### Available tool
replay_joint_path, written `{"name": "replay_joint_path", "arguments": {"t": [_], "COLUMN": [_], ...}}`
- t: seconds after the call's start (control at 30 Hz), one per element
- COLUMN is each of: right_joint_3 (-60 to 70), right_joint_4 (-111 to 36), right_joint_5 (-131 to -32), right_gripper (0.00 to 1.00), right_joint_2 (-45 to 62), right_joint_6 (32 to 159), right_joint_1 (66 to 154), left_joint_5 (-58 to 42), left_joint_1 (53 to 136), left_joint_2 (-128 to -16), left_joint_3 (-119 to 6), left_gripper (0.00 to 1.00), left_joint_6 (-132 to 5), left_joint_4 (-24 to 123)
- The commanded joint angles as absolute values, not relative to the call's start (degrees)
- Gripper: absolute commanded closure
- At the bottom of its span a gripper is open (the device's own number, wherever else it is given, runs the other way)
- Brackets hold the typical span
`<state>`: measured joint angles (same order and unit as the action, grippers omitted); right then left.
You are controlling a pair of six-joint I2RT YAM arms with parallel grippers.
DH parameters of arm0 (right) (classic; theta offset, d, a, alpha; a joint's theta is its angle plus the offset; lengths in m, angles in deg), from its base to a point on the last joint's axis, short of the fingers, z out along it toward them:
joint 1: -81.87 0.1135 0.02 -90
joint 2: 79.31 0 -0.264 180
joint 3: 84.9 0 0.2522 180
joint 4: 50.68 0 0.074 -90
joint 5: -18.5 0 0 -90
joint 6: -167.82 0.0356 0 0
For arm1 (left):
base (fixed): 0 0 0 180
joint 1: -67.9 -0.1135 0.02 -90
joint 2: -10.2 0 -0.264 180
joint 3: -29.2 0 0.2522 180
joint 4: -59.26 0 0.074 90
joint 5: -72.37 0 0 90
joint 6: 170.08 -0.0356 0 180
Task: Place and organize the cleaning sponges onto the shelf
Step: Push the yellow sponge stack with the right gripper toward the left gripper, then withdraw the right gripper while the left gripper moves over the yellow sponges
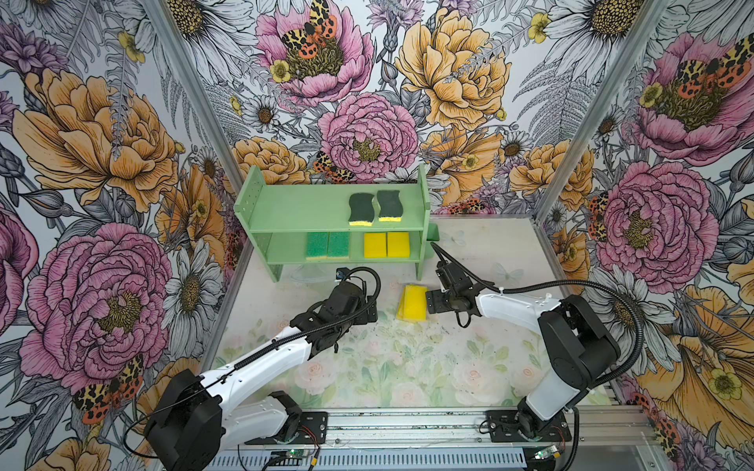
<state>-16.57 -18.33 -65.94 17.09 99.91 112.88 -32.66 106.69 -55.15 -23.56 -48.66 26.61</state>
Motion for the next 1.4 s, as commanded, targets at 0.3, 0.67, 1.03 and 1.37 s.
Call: {"name": "replay_joint_path", "arguments": {"t": [0.3,0.67,1.03,1.37], "right_joint_3": [-10.87,-11.42,-20.48,-27.12], "right_joint_4": [-21.36,-21.86,-20.34,-19.68], "right_joint_5": [-68.51,-69.28,-69.17,-72.27], "right_gripper": [0.11,0.11,0.09,0.08], "right_joint_2": [21.91,21.86,8.08,-1.42], "right_joint_6": [102.75,103.54,100.79,100.42], "right_joint_1": [118.71,120.46,117.93,111.99], "left_joint_5": [-30.95,-31.3,-39.93,-42.77], "left_joint_1": [105.71,109.24,120.43,124.32], "left_joint_2": [-51.34,-48.1,-55.18,-66.4], "left_joint_3": [-20.67,-17.14,-22.5,-27.93], "left_gripper": [0.01,0.01,0.01,0.01], "left_joint_6": [-47.38,-44.39,-43.39,-38.95], "left_joint_4": [28.99,33.04,31.63,31.05]}}
